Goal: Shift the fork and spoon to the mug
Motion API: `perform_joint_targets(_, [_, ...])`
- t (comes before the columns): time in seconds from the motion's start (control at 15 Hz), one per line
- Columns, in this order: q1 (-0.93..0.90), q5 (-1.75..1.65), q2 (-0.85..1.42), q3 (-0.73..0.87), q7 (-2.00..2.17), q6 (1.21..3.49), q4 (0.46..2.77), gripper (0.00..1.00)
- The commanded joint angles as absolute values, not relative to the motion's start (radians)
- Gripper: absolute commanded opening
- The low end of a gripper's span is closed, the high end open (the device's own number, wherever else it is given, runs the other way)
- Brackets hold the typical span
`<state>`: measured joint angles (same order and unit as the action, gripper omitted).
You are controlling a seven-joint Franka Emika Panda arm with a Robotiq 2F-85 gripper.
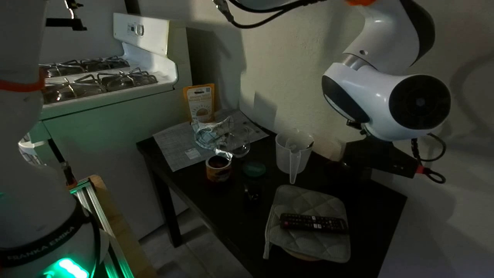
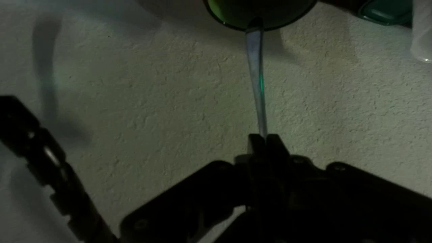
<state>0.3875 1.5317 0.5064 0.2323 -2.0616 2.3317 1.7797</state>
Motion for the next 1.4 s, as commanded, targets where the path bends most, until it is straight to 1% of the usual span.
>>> perform_joint_targets(0.0, [0.380,1.518,0.594,0.231,-1.972,2.323,1.682,0.02])
perform_joint_targets(1.33, [0.379,1.348,0.696,0.236,-1.719,2.365,1.652,0.02])
